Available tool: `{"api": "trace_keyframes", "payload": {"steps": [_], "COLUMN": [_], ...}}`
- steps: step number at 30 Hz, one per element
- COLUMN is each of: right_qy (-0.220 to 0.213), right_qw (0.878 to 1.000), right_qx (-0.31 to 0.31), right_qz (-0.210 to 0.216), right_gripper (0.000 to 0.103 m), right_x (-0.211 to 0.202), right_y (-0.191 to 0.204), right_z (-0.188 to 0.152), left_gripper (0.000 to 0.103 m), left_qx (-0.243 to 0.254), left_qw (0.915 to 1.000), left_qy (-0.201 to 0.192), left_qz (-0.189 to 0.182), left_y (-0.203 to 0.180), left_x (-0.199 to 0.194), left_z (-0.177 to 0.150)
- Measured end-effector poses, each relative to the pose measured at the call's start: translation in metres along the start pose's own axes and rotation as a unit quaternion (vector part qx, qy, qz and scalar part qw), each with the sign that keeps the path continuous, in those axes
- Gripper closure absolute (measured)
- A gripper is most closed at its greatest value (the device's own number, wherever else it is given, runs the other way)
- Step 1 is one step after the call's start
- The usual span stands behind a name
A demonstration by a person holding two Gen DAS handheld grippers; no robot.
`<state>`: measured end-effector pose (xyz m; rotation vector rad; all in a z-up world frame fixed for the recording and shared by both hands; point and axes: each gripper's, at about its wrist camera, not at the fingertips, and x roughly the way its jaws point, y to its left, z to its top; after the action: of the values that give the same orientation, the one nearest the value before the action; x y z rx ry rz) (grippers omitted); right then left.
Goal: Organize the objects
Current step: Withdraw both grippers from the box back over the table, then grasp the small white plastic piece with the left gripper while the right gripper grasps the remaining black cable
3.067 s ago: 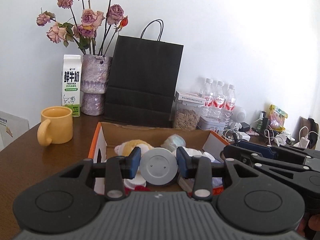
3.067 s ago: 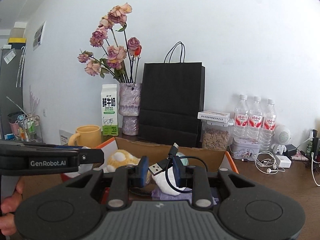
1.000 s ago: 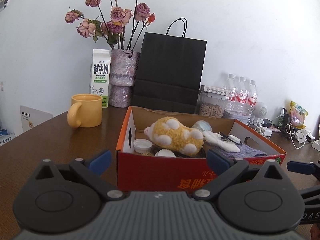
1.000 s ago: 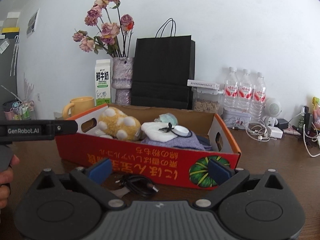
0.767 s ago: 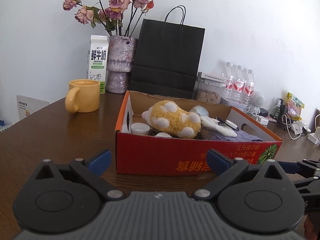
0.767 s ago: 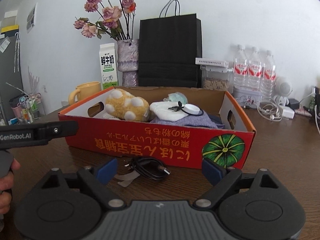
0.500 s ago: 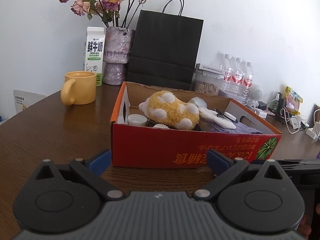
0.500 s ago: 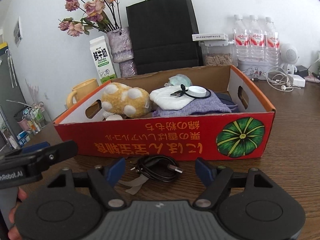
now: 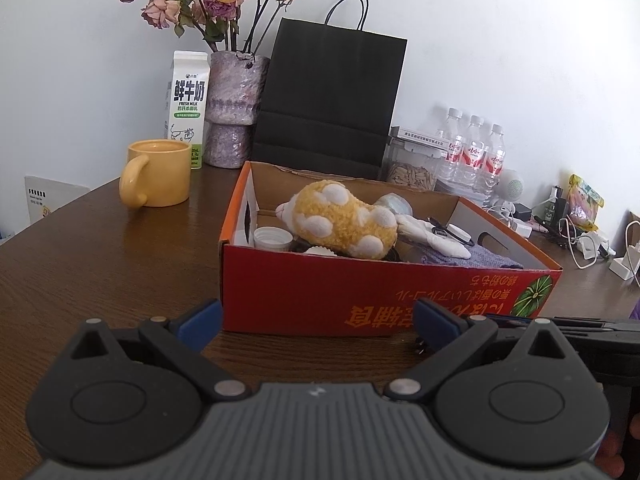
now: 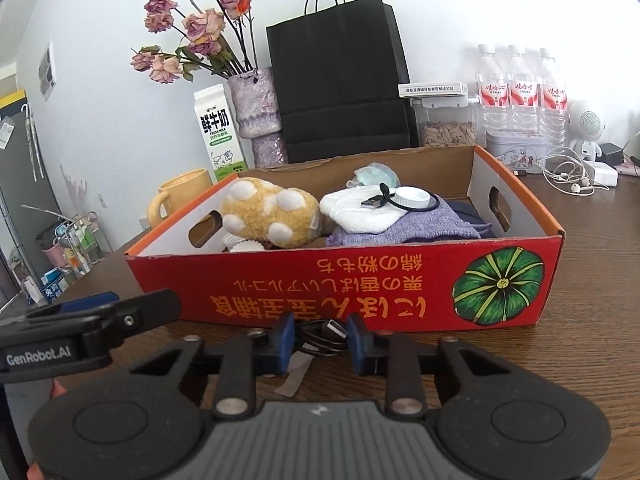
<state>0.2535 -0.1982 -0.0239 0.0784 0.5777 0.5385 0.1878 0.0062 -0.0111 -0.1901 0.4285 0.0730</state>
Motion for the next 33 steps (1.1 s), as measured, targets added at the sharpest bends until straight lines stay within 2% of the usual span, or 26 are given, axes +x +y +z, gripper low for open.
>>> {"api": "trace_keyframes", "payload": {"steps": [6, 10, 18, 20, 21, 22, 26, 33], "right_qy": [-0.002, 0.003, 0.039, 0.045, 0.045, 0.045, 0.03, -0.019], "right_qw": [1.0, 1.0, 0.999, 0.999, 0.999, 0.999, 0.999, 1.0], "right_qx": [0.006, 0.01, 0.02, 0.017, 0.015, 0.011, -0.003, 0.005], "right_qz": [-0.01, -0.016, -0.003, 0.004, 0.01, 0.015, 0.012, 0.021], "right_gripper": [0.071, 0.042, 0.043, 0.047, 0.056, 0.058, 0.064, 0.065], "right_x": [-0.002, 0.0, 0.019, 0.022, 0.022, 0.021, 0.015, -0.009], "right_y": [-0.002, -0.005, -0.006, -0.004, -0.002, 0.0, 0.005, 0.0], "right_z": [-0.001, -0.002, 0.0, 0.0, -0.001, -0.001, -0.001, 0.002], "left_gripper": [0.0, 0.0, 0.0, 0.0, 0.0, 0.0, 0.0, 0.0], "left_qx": [-0.002, -0.003, -0.003, -0.003, -0.003, -0.003, -0.003, -0.003], "left_qw": [1.0, 1.0, 1.0, 1.0, 1.0, 1.0, 1.0, 1.0], "left_qy": [0.0, 0.001, 0.003, 0.003, 0.003, 0.003, 0.003, 0.007], "left_qz": [0.005, 0.003, 0.002, 0.001, 0.001, 0.001, 0.002, 0.005], "left_y": [0.001, 0.001, 0.001, 0.001, 0.001, 0.001, 0.001, 0.001], "left_x": [0.001, 0.001, 0.001, 0.001, 0.001, 0.001, 0.001, 0.004], "left_z": [-0.001, -0.001, -0.001, -0.001, -0.001, -0.001, -0.002, -0.002]}}
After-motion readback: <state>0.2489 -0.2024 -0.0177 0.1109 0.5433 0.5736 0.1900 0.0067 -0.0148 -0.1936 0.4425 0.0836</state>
